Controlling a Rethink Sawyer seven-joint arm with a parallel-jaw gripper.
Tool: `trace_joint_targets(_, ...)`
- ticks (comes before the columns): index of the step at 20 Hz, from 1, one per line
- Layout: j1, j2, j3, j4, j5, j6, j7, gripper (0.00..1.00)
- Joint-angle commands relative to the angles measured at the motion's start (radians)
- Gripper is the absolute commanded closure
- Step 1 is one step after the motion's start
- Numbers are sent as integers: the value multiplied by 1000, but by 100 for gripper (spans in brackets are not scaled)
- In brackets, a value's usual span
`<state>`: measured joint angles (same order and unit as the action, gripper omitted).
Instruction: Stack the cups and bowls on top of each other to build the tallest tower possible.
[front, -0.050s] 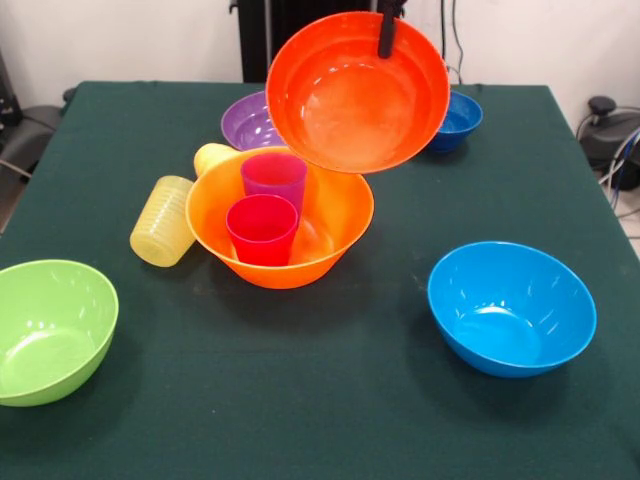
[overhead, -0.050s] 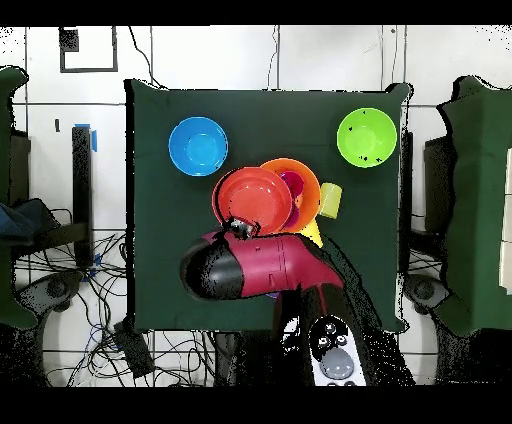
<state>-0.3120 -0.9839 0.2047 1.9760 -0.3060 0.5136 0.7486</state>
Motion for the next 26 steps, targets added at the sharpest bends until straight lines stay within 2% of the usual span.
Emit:
trace_joint_targets(1,2,29,-27,-84,57,122,235,100)
trace_joint_targets(13,-35,8,-15,-134,79,216,188,100)
trace_joint_targets(26,-115,51,42,-126,74,136,134,100)
